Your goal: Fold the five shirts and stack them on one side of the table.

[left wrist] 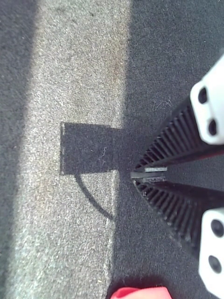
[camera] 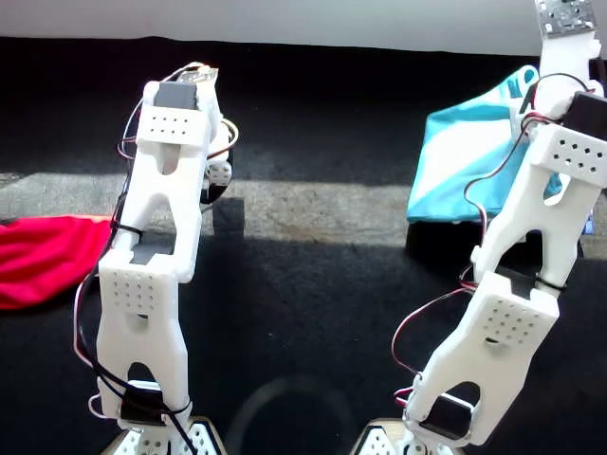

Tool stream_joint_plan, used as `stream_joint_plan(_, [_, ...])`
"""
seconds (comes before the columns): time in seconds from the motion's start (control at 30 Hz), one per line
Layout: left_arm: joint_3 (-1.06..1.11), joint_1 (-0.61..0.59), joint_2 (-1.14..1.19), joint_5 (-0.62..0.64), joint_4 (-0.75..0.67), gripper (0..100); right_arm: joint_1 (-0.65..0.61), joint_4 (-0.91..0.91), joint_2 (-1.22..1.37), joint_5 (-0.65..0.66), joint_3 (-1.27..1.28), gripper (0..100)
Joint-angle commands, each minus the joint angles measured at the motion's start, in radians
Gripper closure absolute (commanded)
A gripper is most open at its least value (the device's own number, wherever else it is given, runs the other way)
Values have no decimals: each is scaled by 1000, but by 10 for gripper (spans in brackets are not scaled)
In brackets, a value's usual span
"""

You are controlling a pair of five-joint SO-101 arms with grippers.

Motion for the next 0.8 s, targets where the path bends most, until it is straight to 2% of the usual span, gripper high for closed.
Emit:
stream_joint_plan(0.0, [-7, -4, -74, 9, -6, 991, 35, -81, 44, 64, -1, 992])
stream_joint_plan(0.6, [-7, -2, -74, 9, -3, 991, 107, -378, 151, 84, 15, 992])
stream_joint_plan(0.77, [-5, -4, -74, 9, 0, 991, 88, -361, 194, 84, 13, 992])
